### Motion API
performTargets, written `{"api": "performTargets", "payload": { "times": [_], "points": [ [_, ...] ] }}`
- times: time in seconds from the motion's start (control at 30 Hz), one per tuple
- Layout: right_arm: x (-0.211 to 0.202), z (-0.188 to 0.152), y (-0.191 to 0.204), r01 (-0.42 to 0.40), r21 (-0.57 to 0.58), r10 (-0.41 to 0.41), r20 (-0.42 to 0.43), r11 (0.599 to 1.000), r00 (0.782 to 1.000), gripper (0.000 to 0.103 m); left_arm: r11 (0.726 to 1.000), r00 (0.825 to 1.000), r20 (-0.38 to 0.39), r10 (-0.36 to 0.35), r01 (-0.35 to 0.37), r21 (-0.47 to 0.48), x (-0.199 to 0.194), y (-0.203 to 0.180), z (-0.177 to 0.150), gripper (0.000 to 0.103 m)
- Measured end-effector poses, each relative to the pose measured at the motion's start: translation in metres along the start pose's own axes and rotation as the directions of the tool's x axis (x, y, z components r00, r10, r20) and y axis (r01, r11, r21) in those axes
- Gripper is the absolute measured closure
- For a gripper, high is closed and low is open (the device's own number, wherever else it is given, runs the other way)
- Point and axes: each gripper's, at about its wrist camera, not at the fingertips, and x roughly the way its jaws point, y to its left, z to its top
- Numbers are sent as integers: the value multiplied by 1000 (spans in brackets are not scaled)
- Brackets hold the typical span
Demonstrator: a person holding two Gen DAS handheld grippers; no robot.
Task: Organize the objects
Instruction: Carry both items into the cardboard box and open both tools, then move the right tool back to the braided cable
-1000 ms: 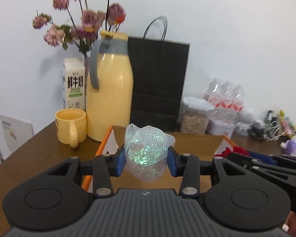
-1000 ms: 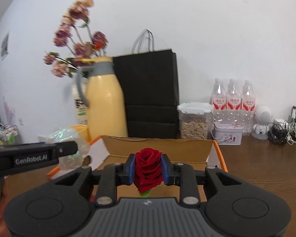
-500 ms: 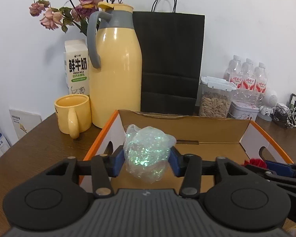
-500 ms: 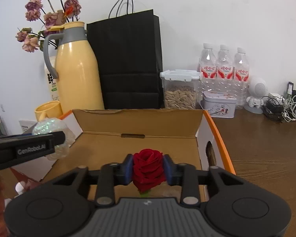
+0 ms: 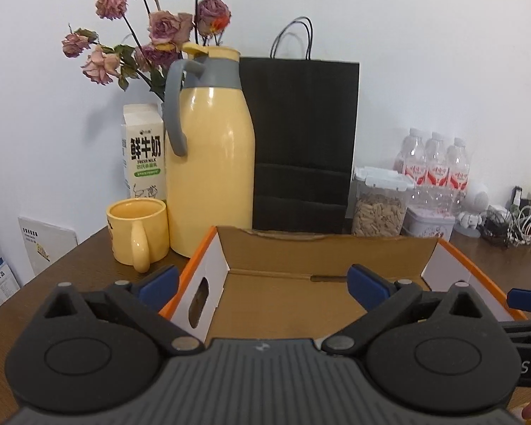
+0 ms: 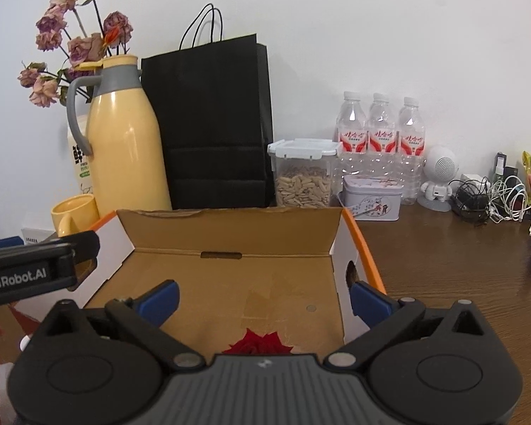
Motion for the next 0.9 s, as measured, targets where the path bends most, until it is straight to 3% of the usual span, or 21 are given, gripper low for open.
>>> {"api": "performTargets", "payload": {
  "times": [0.33,0.6,0.9],
  "points": [
    [-51,14,4,-38,-37,41,99,999,994,0,1000,993,120,-21,21,7,-56,4,17,0],
    [-109,14,11,-65,-85,76,137,994,988,0,999,989,141,-31,28,19,-112,20,21,0],
    [-166,-13,16,-83,-126,98,117,989,988,0,999,992,119,-44,41,33,-171,47,1,0]
  ]
}}
